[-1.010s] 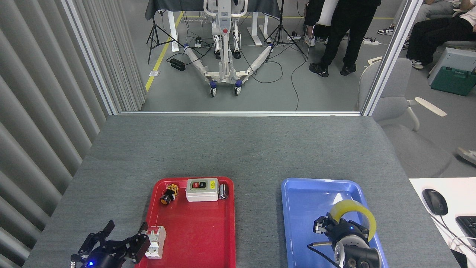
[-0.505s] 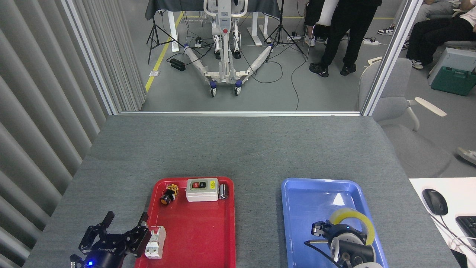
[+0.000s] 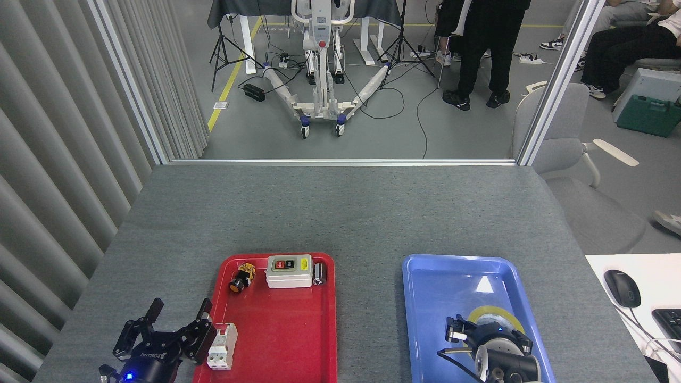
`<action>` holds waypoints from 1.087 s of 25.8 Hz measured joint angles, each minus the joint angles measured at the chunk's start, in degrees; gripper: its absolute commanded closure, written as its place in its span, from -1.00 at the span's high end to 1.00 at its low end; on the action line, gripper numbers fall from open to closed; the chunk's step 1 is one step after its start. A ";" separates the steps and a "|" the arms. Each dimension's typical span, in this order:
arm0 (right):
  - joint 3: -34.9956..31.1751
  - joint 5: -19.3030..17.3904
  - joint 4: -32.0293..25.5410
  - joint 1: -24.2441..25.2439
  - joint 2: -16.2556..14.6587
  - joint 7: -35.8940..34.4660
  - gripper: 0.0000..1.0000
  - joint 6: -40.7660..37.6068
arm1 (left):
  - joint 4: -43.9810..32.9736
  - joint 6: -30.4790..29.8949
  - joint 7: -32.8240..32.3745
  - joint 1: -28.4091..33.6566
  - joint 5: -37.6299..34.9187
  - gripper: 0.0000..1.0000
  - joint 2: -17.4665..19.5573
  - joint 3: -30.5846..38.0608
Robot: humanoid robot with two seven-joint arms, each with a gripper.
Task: Place and move tape with both arms
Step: 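Slide the tape across the blue tray with the right gripper and release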
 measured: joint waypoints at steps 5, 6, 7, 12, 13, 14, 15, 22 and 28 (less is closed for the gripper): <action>-0.04 0.00 -2.49 1.05 0.02 -8.47 1.00 -0.39 | 0.00 0.00 -0.26 0.03 0.00 0.99 -0.02 0.09; -0.11 0.00 -3.20 1.54 0.02 -11.85 1.00 -0.61 | 0.01 0.00 -0.31 0.03 0.01 0.99 -0.01 0.10; -0.23 0.00 -3.73 2.05 0.03 -15.22 1.00 -0.89 | 0.03 0.00 -0.34 0.03 0.01 0.99 0.00 0.11; -1.32 0.06 -4.78 5.18 0.11 -32.36 1.00 -4.90 | 0.08 0.00 -0.55 0.05 0.01 0.99 0.04 0.12; -1.50 0.06 -4.81 5.60 0.18 -34.55 1.00 -5.80 | 0.09 0.00 -0.57 0.06 0.03 0.99 0.05 0.14; -1.61 0.05 -4.84 5.96 0.30 -36.06 1.00 -6.50 | 0.11 0.00 -0.60 0.09 0.05 0.99 0.07 0.18; -1.68 0.05 -4.87 6.21 0.43 -37.15 1.00 -7.13 | 0.14 0.00 -0.61 0.10 0.11 0.99 0.09 0.24; -1.86 0.94 -5.69 7.98 1.76 -39.85 1.00 -9.62 | 0.19 0.00 -0.81 0.16 0.95 0.99 0.36 0.44; -2.89 1.89 -6.15 9.76 2.03 -43.09 1.00 -12.08 | 0.06 -0.15 -0.70 0.15 1.02 0.99 0.37 0.52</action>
